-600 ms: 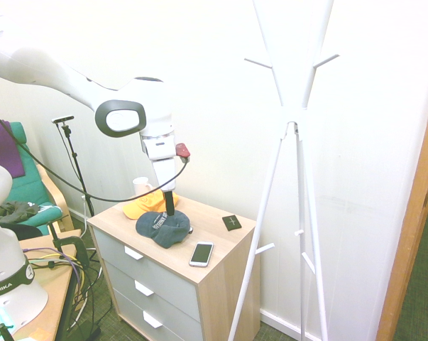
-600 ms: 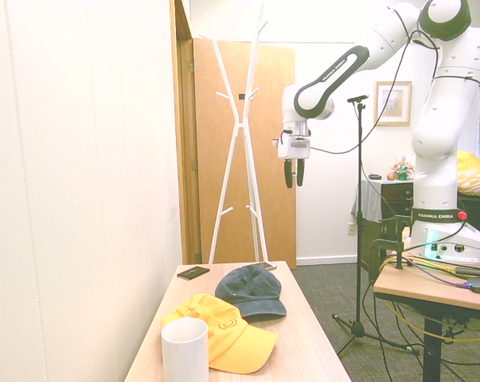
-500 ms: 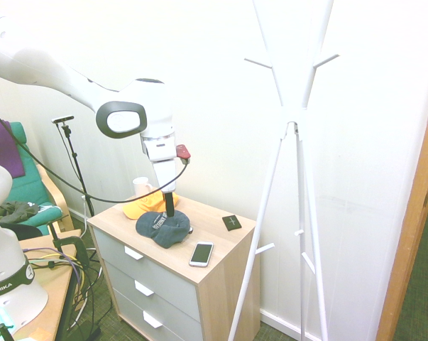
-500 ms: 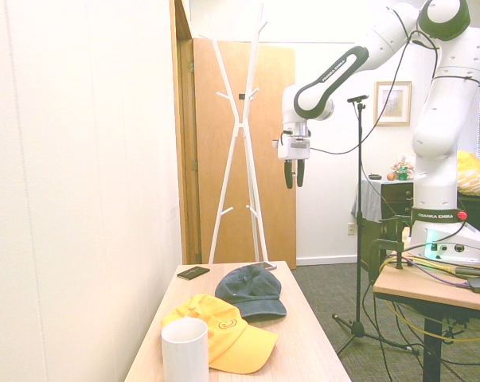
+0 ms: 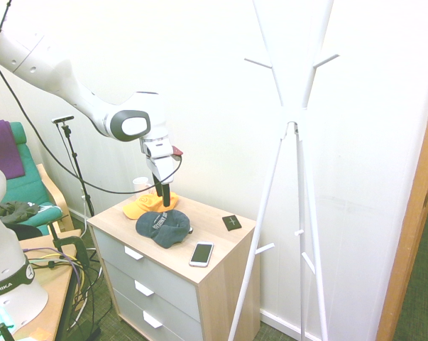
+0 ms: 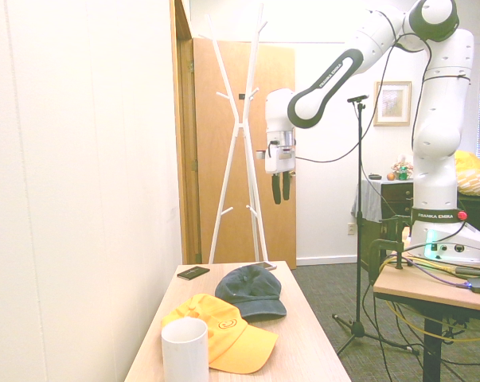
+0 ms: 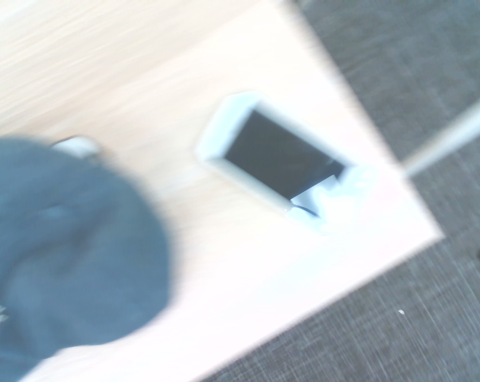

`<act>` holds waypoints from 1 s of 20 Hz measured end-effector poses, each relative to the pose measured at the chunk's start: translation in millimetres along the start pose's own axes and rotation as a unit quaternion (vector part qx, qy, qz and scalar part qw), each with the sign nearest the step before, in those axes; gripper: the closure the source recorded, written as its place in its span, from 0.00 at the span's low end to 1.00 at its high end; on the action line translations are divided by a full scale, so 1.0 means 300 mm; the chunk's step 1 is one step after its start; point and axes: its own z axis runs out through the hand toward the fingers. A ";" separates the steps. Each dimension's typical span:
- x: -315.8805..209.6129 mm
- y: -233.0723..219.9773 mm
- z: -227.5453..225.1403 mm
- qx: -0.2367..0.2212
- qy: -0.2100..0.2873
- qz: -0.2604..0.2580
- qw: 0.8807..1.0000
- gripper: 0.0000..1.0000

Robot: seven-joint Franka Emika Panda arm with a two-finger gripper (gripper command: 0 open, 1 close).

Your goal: Hang the cap

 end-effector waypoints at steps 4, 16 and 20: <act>-0.100 -0.153 0.128 -0.015 0.007 -0.033 0.999 0.00; -0.146 -0.306 0.570 -0.044 -0.002 -0.073 0.996 1.00; -0.163 -0.308 0.615 -0.040 0.005 -0.085 0.996 1.00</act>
